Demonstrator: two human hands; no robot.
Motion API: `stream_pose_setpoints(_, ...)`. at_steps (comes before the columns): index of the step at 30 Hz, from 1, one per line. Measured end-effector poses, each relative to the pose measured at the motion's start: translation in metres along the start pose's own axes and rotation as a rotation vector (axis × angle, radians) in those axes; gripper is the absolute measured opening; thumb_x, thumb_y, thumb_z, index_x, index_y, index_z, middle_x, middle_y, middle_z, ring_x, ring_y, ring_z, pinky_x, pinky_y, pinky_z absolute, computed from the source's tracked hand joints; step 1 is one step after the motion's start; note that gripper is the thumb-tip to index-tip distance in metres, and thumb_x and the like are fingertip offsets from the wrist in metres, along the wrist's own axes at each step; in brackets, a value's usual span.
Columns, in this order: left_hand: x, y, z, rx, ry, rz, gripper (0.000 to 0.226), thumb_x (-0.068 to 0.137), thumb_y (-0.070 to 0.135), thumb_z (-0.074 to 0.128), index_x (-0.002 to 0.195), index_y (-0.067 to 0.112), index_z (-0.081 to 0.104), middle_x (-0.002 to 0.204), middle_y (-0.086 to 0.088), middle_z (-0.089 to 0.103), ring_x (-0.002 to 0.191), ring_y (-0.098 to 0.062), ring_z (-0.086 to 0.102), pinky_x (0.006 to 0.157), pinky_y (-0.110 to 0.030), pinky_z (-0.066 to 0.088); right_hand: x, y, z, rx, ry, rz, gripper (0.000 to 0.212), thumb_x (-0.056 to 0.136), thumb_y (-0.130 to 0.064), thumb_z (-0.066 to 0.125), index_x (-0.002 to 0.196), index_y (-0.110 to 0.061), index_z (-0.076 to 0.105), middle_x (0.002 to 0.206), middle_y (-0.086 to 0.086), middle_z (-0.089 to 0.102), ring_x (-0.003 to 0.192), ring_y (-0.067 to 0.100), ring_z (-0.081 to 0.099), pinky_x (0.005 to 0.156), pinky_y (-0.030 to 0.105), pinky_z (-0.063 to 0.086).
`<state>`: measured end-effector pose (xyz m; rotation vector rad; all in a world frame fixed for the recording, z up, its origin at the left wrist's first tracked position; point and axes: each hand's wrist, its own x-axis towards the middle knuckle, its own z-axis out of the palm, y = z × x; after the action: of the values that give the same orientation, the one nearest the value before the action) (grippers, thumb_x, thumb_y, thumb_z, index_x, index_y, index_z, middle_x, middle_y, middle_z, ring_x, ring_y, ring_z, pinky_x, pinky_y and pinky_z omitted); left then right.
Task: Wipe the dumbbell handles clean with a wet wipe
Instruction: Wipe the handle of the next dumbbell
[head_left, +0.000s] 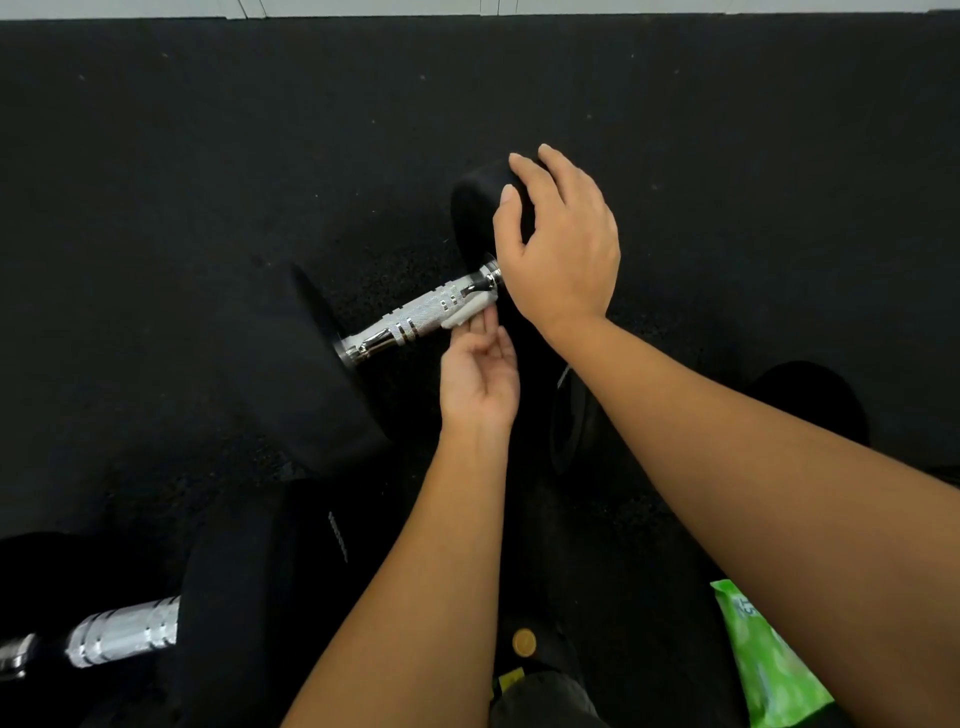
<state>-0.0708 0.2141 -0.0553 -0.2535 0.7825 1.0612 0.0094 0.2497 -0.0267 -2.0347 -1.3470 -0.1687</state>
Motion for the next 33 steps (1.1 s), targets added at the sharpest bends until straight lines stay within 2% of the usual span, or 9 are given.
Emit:
stream_pose_setpoints(3,0.005,-0.003,0.005,0.063,0.040,0.055,0.016,0.095,0.002,0.046,0.105,0.005,0.058,0.095,-0.003,0.060,0.089,-0.008,0.058,0.092,-0.023,0.046,0.000,0.000,0.000,0.006,0.002,0.001,0.041,0.091,-0.036,0.038,0.120,-0.019,0.062,0.129,0.003,0.058,0.121,0.019,0.052,0.099,0.035,0.042)
stream_pose_setpoints(5,0.008,-0.003,0.010,0.098,0.117,0.086,0.022,0.092,0.006,0.053,0.113,-0.001,0.056,0.092,-0.003,0.062,0.084,-0.007,0.059,0.093,-0.023,0.047,0.001,0.000,0.000,0.008,-0.003,0.005,0.042,0.091,-0.036,0.038,0.120,-0.019,0.062,0.129,0.003,0.058,0.121,0.020,0.052,0.099,0.036,0.042)
stream_pose_setpoints(8,0.008,-0.004,0.019,0.190,0.225,0.082,0.004,0.088,0.009,0.062,0.090,0.007,0.063,0.076,0.001,0.065,0.070,-0.004,0.060,0.070,-0.012,0.051,0.000,-0.001,0.000,0.006,0.009,0.001,0.042,0.091,-0.036,0.038,0.119,-0.019,0.063,0.128,0.003,0.058,0.120,0.019,0.053,0.099,0.036,0.043)
stream_pose_setpoints(10,0.009,-0.004,0.028,0.201,0.264,0.060,0.010,0.087,0.012,0.064,0.077,0.011,0.060,0.060,0.005,0.065,0.063,-0.002,0.061,0.058,-0.009,0.050,0.000,0.000,0.001,0.007,0.015,-0.003,0.041,0.091,-0.036,0.039,0.119,-0.018,0.063,0.128,0.003,0.059,0.119,0.019,0.053,0.098,0.036,0.043)
stream_pose_setpoints(14,0.014,-0.001,0.043,0.086,0.302,0.022,0.005,0.091,0.008,0.057,0.088,0.005,0.060,0.073,-0.002,0.058,0.076,-0.009,0.058,0.079,-0.020,0.047,0.001,0.001,0.001,0.013,0.013,0.001,0.041,0.090,-0.036,0.039,0.118,-0.018,0.063,0.128,0.004,0.059,0.119,0.021,0.053,0.097,0.038,0.044)
stream_pose_setpoints(17,0.014,-0.003,0.037,0.013,0.198,0.030,0.007,0.093,0.005,0.052,0.089,0.004,0.057,0.083,-0.006,0.058,0.077,-0.012,0.057,0.089,-0.023,0.047,0.001,0.001,0.001,0.017,0.011,-0.002,0.042,0.090,-0.036,0.038,0.119,-0.018,0.063,0.128,0.004,0.059,0.119,0.021,0.053,0.098,0.038,0.044)
stream_pose_setpoints(23,0.018,0.009,0.019,-0.030,0.046,0.087,0.028,0.088,-0.014,0.035,0.071,0.002,0.052,0.066,-0.012,0.054,0.071,-0.018,0.051,0.092,-0.031,0.045,0.001,0.001,0.000,0.012,0.002,0.005,0.042,0.091,-0.037,0.037,0.120,-0.019,0.062,0.129,0.002,0.058,0.121,0.020,0.052,0.100,0.036,0.042)
stream_pose_setpoints(29,0.015,0.023,0.013,-0.177,-0.015,0.094,0.026,0.085,-0.011,0.031,0.093,0.007,0.048,0.089,-0.009,0.052,0.085,-0.019,0.052,0.109,-0.034,0.033,0.001,0.001,-0.001,0.013,-0.018,0.014,0.043,0.091,-0.038,0.036,0.121,-0.020,0.061,0.130,0.002,0.057,0.122,0.018,0.050,0.100,0.034,0.040)
stream_pose_setpoints(33,0.009,0.034,0.006,-0.233,-0.036,0.119,0.033,0.084,-0.010,0.026,0.101,0.007,0.049,0.094,-0.009,0.052,0.103,-0.022,0.052,0.110,-0.036,0.033,0.000,0.001,-0.002,0.020,-0.030,0.006,0.043,0.091,-0.038,0.037,0.122,-0.019,0.061,0.131,0.003,0.056,0.123,0.020,0.050,0.100,0.035,0.040)
